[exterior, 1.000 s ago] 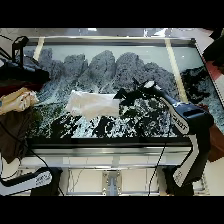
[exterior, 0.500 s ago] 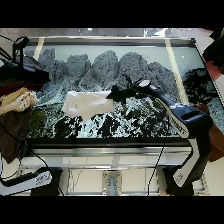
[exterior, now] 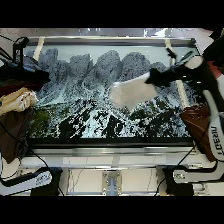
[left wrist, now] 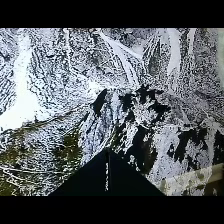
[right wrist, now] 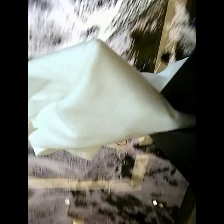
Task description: Fold the shirts.
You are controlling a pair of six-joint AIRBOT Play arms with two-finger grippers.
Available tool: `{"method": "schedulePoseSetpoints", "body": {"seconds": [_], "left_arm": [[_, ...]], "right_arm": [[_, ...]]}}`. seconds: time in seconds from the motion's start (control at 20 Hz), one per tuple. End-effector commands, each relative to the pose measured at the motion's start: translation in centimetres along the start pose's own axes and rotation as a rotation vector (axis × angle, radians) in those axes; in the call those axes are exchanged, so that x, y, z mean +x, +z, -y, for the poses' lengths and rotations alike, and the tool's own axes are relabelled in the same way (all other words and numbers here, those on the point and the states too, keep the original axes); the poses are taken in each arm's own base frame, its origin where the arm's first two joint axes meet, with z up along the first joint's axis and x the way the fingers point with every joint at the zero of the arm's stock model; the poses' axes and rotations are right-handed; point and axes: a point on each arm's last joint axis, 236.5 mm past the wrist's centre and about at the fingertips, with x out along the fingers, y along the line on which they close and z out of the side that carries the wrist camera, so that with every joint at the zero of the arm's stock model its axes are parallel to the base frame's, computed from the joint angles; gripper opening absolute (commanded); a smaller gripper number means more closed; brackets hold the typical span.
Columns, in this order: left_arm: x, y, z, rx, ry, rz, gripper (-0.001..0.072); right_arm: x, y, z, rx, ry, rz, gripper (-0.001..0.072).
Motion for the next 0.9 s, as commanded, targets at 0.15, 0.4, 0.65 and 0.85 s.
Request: {"method": "schedulePoseSetpoints", "body": {"seconds": [0.15, 0.4, 0.65, 0.85], "left_arm": [[0.0, -0.5, 0.1, -0.001, -0.007, -0.020, 0.0012], [0.0, -0.5, 0.1, -0.034, -0.007, -0.021, 0.0012], [0.0, -0.5, 0.1, -0.042, -0.006, -0.021, 0.0012], [0.0, -0.5, 0.1, -0.042, -0.007, -0.021, 0.0012]], "right_arm": [[-17.3, -5.0, 17.2, 0.262, -0.404, 0.082, 0.0014], [-23.1, -16.3, 26.7, 0.597, -0.516, 0.114, 0.0014], [-17.8, -28.6, 31.5, 0.953, -0.500, 0.129, 0.0173], [-20.2, -26.6, 30.6, 1.047, -0.427, 0.239, 0.0514]]}}
